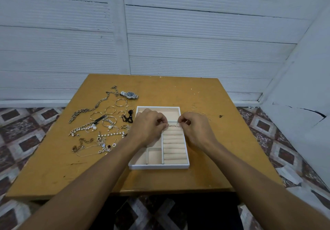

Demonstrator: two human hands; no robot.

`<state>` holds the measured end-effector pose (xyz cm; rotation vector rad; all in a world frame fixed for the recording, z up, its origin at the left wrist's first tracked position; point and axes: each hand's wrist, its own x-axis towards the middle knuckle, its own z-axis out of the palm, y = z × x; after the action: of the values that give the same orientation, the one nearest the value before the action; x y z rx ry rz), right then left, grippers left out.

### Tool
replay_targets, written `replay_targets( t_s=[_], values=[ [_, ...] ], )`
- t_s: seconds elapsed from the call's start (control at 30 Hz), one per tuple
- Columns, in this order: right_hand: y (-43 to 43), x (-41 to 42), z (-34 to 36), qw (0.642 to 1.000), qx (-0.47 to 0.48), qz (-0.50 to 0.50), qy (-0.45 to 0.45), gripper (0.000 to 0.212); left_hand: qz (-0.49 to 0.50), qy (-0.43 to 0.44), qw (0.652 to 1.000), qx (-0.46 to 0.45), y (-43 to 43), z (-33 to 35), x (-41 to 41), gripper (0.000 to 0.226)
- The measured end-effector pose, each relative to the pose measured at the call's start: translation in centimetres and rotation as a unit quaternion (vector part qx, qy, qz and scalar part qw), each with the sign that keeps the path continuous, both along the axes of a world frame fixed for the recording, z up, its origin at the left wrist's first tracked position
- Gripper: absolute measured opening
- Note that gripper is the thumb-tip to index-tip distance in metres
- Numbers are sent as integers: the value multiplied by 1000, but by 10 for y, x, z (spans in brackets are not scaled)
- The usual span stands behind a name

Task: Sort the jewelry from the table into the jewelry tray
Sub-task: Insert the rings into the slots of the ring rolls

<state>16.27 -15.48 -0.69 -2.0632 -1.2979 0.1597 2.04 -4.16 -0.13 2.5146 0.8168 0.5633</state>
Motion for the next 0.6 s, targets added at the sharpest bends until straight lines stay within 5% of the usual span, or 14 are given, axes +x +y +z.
replay_targets(
  t_s=[0.6],
  values=[
    [-1,-2,-7,994,-13,19,-108,15,-13,-15,999,39,2,-8,-4,12]
  ],
)
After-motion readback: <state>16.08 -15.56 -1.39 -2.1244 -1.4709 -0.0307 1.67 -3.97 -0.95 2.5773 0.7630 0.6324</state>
